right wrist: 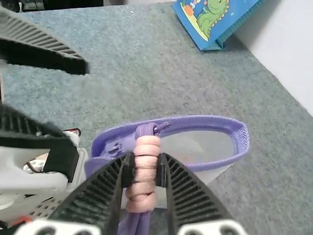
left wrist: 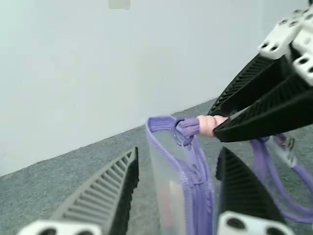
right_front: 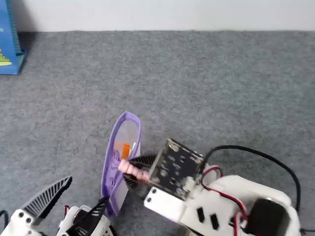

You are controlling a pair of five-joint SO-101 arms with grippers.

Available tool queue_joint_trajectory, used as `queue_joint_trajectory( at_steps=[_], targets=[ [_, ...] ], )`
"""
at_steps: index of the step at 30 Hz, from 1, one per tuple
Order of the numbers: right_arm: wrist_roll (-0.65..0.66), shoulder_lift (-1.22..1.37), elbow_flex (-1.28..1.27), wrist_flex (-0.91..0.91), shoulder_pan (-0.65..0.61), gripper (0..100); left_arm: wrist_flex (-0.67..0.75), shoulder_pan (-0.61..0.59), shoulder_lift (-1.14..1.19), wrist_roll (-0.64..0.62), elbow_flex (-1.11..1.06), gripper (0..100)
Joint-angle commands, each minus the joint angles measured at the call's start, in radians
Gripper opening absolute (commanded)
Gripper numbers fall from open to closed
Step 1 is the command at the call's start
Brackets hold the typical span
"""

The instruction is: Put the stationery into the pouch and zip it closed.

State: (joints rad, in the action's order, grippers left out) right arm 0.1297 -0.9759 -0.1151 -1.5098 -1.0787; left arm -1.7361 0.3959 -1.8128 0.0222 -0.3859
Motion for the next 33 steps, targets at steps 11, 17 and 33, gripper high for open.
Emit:
queue_joint_trajectory(
  at_steps=[11,17,33],
  targets=[
    [0.0,-0.019,0.008,0.081,0.01,0.8,-0.017,0.006,0.002,-0.008,-0.185,25],
    [0.0,-0.024,0.008,0.073,0.01,0.8,0.003,0.002,-0.002,0.043,-0.265,25],
    [-0.009,-0.024,0.008,0.041,-0.045,0.8,0.012,0.005,-0.002,0.048,-0.274,14]
  ],
)
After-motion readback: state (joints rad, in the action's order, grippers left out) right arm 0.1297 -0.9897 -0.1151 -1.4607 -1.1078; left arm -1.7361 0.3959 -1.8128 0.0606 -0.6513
